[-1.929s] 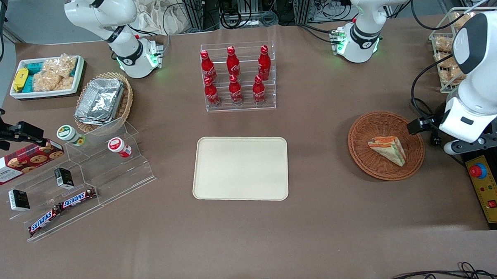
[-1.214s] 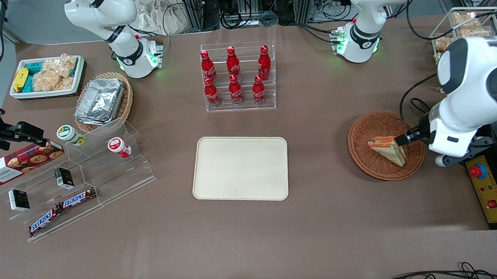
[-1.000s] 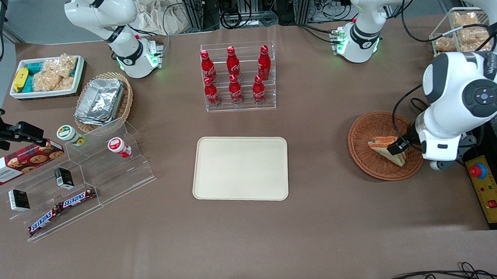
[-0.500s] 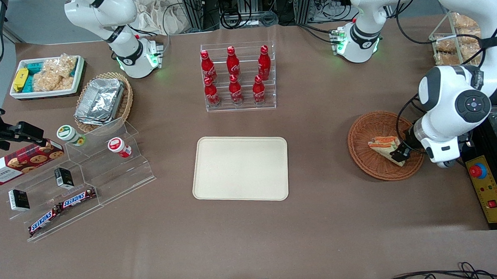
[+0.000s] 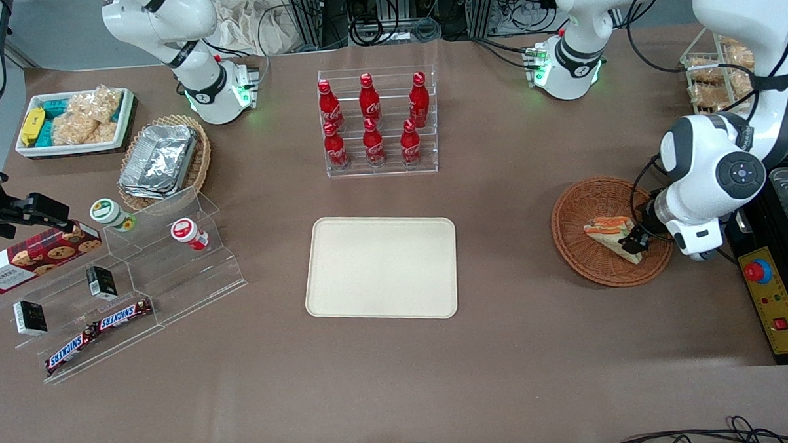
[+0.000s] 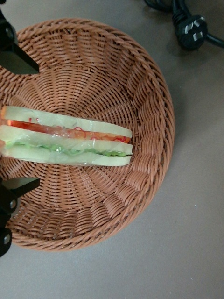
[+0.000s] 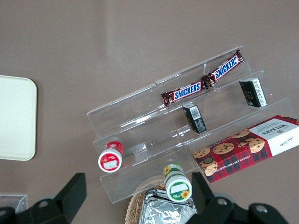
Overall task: Place sandwich from basket to tray
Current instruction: 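Close the left gripper on the sandwich's crust edge, then lift the sandwich and carry it with the left gripper over the tray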
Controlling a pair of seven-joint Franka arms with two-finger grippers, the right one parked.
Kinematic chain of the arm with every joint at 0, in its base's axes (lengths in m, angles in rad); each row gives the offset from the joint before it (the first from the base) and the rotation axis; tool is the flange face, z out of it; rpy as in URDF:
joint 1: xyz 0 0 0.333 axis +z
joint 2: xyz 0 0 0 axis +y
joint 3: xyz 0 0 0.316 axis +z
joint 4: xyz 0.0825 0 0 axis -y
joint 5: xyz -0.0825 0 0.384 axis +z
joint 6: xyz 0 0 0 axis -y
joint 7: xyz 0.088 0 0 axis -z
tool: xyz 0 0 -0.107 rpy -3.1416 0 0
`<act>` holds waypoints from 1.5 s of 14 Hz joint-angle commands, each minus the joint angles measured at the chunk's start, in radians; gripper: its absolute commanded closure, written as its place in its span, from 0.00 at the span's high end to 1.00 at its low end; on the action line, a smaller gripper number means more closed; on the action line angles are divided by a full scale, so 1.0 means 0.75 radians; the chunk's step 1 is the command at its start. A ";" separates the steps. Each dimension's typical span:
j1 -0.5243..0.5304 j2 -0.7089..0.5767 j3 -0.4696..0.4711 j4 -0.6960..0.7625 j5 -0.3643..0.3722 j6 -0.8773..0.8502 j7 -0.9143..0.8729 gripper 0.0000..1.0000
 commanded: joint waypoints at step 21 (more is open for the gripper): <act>-0.014 0.009 -0.216 0.541 -0.003 -0.648 0.080 0.00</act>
